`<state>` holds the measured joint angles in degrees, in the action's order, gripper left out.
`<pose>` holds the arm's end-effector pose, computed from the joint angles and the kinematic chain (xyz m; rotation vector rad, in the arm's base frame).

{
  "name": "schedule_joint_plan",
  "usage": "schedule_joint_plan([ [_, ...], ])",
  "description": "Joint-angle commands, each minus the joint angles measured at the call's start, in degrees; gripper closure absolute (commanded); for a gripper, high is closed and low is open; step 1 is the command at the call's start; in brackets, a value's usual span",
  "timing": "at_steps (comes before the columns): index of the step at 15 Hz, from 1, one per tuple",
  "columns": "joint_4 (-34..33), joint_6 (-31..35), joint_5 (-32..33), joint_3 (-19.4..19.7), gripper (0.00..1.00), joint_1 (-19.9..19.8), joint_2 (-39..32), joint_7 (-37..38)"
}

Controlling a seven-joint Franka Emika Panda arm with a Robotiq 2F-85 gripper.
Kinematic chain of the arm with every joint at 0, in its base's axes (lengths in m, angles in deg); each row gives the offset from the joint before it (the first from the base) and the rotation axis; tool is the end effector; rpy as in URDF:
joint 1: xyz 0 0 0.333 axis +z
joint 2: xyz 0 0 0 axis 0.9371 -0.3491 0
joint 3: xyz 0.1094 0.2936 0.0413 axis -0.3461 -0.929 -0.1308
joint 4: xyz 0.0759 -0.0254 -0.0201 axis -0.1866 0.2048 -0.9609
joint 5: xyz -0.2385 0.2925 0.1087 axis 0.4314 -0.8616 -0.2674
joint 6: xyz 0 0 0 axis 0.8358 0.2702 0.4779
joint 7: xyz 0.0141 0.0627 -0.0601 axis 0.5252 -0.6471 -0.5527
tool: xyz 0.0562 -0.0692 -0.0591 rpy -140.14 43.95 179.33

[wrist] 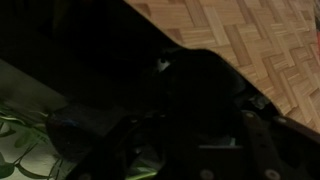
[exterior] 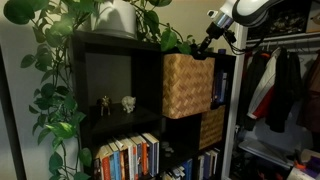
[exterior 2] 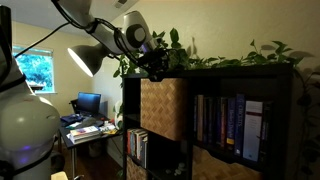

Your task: Remove the black object from the basket then put it back inside.

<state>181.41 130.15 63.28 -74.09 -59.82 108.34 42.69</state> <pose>0.4588 0.0666 0.5877 2.5978 0.9193 1.0396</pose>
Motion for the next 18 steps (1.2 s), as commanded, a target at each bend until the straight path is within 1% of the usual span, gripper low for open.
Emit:
schedule_joint_plan([
  [1, 1.31, -0.08, -0.37, 0.38, 0.16, 0.28, 1.64, -0.34],
  [3, 0.69, -1.5, 0.3, -0.4, 0.03, -0.45, 1.93, 0.99],
  [5, 0.02, -3.04, 1.15, -1.36, 0.0, -1.42, 2.27, 2.83],
  [13, -4.24, -12.61, 2.01, -4.16, 0.0, -3.31, 2.15, 9.47],
  [18, -6.55, -15.38, 2.82, -4.68, 0.0, -4.26, 1.82, 11.78],
])
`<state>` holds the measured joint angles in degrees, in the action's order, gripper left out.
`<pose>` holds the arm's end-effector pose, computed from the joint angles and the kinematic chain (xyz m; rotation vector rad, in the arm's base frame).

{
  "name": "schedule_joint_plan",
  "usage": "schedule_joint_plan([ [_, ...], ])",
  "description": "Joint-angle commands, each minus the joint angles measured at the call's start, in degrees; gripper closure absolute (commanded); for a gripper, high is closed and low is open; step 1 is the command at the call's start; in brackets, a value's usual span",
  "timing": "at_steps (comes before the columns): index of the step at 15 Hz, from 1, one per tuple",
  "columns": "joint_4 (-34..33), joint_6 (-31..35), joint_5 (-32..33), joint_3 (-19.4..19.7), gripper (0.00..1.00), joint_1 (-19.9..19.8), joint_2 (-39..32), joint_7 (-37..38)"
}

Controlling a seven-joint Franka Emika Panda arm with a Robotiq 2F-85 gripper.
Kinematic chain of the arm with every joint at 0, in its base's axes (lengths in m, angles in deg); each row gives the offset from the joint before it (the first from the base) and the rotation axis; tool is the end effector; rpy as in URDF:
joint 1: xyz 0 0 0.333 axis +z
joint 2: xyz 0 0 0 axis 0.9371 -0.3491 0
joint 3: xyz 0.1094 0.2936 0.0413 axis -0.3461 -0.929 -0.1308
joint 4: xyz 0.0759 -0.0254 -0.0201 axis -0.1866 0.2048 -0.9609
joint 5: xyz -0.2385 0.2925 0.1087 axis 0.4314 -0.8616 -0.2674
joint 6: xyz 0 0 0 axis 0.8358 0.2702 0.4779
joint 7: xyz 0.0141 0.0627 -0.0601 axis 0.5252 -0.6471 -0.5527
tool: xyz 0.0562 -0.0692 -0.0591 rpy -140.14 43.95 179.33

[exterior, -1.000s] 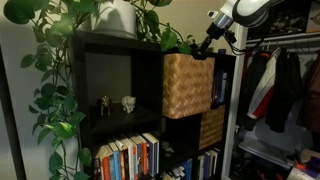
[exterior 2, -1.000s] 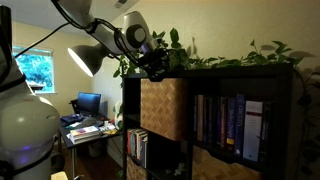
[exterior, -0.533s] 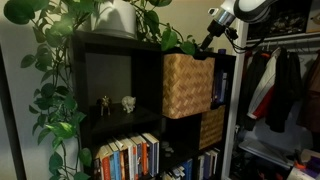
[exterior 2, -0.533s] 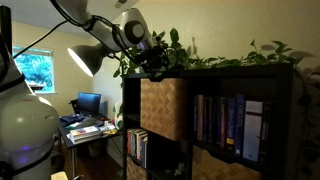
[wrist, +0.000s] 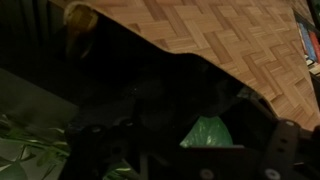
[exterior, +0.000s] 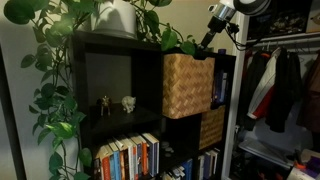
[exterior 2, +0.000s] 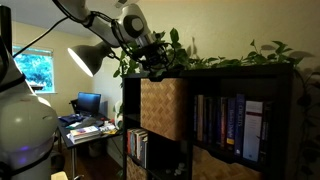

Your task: Remove the black object from the basket then put it back inside.

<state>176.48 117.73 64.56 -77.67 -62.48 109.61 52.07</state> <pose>0.4505 0.0735 0.6140 2.7168 0.7353 0.9050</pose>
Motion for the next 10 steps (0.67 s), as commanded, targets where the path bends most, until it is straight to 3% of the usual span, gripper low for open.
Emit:
schedule_joint_plan([
  [1, -1.89, -2.67, 2.11, -1.23, 0.0, -2.13, 0.51, 2.87],
  [10, -4.33, 1.36, 5.33, -0.48, 0.0, -4.33, -0.55, 3.34],
])
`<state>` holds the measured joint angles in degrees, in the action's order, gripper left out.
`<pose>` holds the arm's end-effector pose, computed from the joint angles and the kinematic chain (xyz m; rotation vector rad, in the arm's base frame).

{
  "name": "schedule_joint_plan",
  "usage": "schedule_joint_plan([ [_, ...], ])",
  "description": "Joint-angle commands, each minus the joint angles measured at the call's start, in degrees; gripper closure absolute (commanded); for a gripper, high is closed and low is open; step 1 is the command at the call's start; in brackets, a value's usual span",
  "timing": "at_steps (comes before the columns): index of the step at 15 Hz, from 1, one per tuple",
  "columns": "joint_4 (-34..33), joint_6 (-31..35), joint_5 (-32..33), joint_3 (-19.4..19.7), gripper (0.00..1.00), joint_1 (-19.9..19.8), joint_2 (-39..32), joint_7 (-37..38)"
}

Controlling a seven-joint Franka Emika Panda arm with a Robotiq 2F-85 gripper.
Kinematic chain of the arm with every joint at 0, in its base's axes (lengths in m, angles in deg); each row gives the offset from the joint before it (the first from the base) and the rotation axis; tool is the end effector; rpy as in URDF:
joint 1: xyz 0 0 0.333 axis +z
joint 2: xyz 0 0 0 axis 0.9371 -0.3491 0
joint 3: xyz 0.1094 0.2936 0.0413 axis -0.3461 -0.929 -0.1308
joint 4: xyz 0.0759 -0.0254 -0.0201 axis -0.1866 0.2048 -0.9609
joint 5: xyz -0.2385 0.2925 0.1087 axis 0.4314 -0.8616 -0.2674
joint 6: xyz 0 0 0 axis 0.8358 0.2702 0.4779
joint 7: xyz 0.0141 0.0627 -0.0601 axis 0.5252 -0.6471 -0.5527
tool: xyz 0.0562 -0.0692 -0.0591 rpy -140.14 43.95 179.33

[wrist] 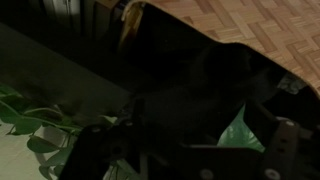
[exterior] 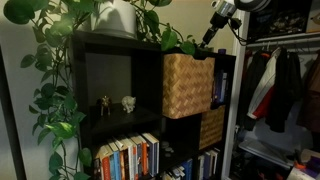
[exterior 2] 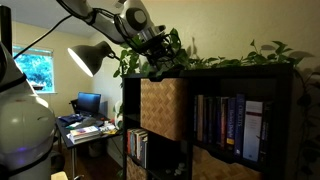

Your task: Remove the black object from the basket then put it back inside.

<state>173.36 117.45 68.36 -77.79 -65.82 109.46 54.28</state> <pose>0.4559 0.0484 0.6409 2.6566 0.6300 0.9390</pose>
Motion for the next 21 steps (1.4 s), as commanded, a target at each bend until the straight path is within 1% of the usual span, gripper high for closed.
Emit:
schedule_joint_plan([
  [1, -1.41, 2.67, 1.14, 0.1, 0.0, -0.82, -0.79, 0.59],
  [8, -2.69, 10.1, -1.4, 3.29, 0.0, 0.01, -5.7, -2.41],
  [12, -4.06, 11.8, -2.92, 4.36, 0.0, 0.27, -8.73, -3.53],
  [13, -4.35, 12.13, -3.32, 4.41, 0.13, 0.39, -9.26, -3.8],
  [14, -4.62, 12.31, -3.68, 4.41, 0.2, 0.42, -9.65, -4.03],
  [15, -4.66, 12.39, -4.11, 4.36, 0.33, 0.51, -9.89, -4.33],
  [19, -3.8, 11.69, -6.88, 4.81, 0.57, 1.45, -9.43, -6.72],
  [21, -3.48, 11.57, -7.17, 4.72, 0.7, 1.33, -8.76, -6.98],
])
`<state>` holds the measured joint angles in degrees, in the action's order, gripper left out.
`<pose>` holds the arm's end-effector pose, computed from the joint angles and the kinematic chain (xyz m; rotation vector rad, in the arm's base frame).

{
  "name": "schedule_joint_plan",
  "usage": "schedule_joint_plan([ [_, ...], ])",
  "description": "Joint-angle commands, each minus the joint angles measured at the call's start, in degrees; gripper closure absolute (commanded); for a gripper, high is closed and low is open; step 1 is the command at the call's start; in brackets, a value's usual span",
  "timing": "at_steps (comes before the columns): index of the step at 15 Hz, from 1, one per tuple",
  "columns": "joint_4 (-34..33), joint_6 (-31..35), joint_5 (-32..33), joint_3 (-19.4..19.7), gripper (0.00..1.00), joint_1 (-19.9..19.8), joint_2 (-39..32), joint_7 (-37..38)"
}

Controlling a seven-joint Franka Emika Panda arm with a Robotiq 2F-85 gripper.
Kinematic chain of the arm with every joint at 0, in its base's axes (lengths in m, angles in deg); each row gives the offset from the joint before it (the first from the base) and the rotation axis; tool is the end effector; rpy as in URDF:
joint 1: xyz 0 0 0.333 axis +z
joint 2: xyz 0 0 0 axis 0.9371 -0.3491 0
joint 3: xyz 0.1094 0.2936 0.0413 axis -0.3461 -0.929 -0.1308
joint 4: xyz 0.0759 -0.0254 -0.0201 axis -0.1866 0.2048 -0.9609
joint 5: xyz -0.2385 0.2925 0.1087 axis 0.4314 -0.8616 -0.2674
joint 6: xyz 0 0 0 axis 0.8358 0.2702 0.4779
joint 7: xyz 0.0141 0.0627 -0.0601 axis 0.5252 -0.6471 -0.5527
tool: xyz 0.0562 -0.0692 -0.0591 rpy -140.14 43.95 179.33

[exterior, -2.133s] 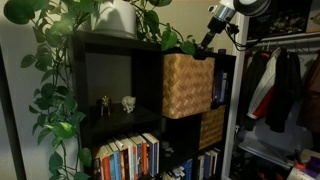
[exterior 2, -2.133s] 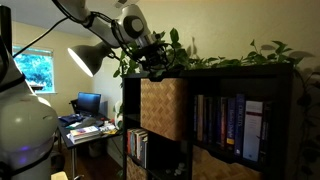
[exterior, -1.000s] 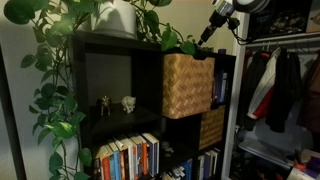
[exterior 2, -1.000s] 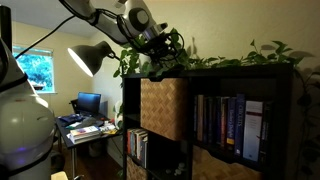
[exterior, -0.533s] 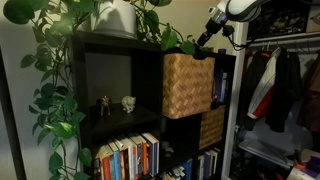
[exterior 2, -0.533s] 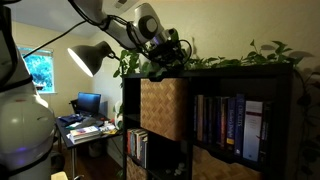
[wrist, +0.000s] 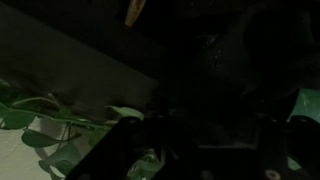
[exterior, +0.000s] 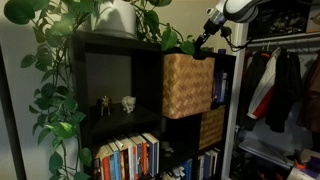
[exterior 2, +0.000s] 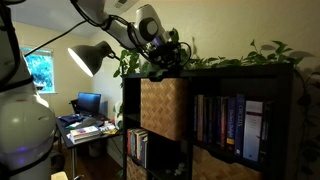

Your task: Remove the black object from the basket then put it back inside.

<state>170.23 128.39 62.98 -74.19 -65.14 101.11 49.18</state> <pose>0.5067 0.0262 0.6254 2.6591 0.6333 1.0932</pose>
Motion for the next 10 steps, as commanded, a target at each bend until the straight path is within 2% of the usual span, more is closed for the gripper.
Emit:
schedule_joint_plan([
  [1, -0.34, 0.63, -1.66, 1.05, 0.78, 0.53, -0.3, -1.73],
  [3, 0.26, 0.51, -1.19, 0.87, 0.92, 0.31, 0.55, -1.35],
  [6, 1.63, -0.42, -0.19, 0.28, 0.96, -0.22, 2.13, -0.18],
  [10, 4.24, -1.51, 1.75, -0.89, 0.93, -1.05, 4.12, 1.64],
])
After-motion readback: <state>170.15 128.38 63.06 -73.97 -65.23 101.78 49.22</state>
